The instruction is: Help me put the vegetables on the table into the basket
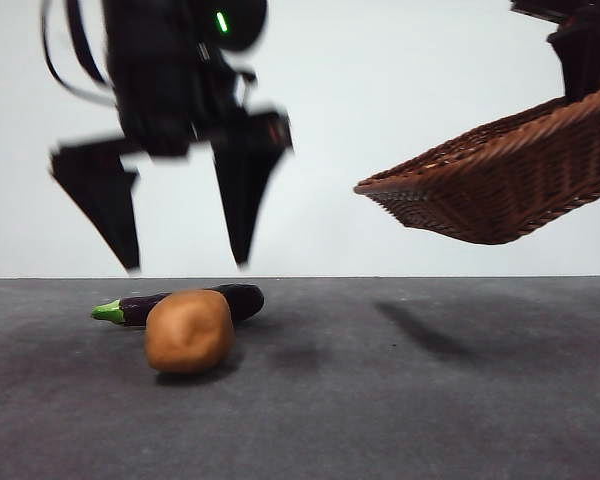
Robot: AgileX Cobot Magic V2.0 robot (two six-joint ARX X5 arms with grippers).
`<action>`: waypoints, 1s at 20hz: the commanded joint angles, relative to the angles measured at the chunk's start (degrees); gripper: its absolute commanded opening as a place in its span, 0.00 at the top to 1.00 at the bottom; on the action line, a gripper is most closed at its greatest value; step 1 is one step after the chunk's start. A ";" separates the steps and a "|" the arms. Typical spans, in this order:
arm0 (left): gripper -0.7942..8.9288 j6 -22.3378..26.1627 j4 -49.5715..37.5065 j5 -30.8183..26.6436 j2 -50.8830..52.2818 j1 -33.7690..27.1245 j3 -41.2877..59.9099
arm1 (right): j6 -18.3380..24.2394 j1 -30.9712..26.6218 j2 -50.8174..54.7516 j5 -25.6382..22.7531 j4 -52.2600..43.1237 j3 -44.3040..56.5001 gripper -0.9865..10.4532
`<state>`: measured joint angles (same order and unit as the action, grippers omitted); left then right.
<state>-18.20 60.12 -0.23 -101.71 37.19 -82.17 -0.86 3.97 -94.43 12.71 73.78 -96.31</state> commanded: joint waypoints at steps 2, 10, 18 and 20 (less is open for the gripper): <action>0.40 -0.17 -3.30 0.59 -4.90 0.17 0.24 | 2.64 -2.23 -0.33 3.50 0.55 -0.07 0.93; 0.58 -1.07 -6.45 -2.34 -8.74 -0.35 0.24 | 4.17 -2.54 -0.33 5.27 0.50 -0.04 0.93; 0.93 -1.40 -6.12 -3.82 -7.69 -0.39 0.13 | 4.52 -2.54 -0.33 5.97 0.22 -0.04 0.93; 0.93 -1.07 -4.17 -3.82 -4.26 -0.33 0.07 | 4.52 -2.54 -0.33 5.97 0.17 -0.04 0.93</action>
<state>-19.51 55.86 -3.92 -107.57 36.88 -82.15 3.05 1.37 -94.43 17.96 74.52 -96.31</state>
